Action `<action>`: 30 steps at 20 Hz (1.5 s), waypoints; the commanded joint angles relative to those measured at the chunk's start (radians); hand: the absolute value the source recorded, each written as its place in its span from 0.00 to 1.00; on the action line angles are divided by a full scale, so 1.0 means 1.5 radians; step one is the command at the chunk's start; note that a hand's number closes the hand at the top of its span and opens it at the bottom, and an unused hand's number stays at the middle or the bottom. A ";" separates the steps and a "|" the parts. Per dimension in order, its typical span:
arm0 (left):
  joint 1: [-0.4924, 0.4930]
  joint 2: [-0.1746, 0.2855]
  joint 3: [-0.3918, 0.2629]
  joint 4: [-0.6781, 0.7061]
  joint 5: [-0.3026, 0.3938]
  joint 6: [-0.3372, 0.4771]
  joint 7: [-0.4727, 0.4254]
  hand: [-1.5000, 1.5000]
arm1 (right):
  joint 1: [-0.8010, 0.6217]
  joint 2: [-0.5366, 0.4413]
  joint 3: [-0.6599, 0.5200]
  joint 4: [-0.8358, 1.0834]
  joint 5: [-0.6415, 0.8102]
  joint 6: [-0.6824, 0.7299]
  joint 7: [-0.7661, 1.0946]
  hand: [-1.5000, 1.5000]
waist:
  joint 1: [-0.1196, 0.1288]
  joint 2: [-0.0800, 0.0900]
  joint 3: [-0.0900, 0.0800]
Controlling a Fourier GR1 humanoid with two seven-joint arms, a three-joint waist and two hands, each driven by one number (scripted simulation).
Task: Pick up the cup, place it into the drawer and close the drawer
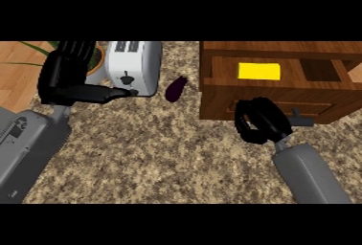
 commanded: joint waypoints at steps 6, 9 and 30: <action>0.062 0.042 0.061 -0.054 0.009 -0.049 0.018 0.00 | -0.203 0.032 -0.085 0.386 0.009 -0.094 -0.114 1.00 | 0.005 0.006 0.001; 0.091 0.046 0.067 -0.077 0.004 -0.063 0.015 0.00 | -0.287 0.026 -0.111 0.462 0.003 -0.071 -0.116 1.00 | 0.003 0.005 0.001; 0.121 0.012 0.061 -0.040 0.013 -0.158 -0.032 0.00 | -0.395 -0.072 -0.221 0.616 -0.076 -0.031 -0.198 1.00 | 0.053 0.032 0.002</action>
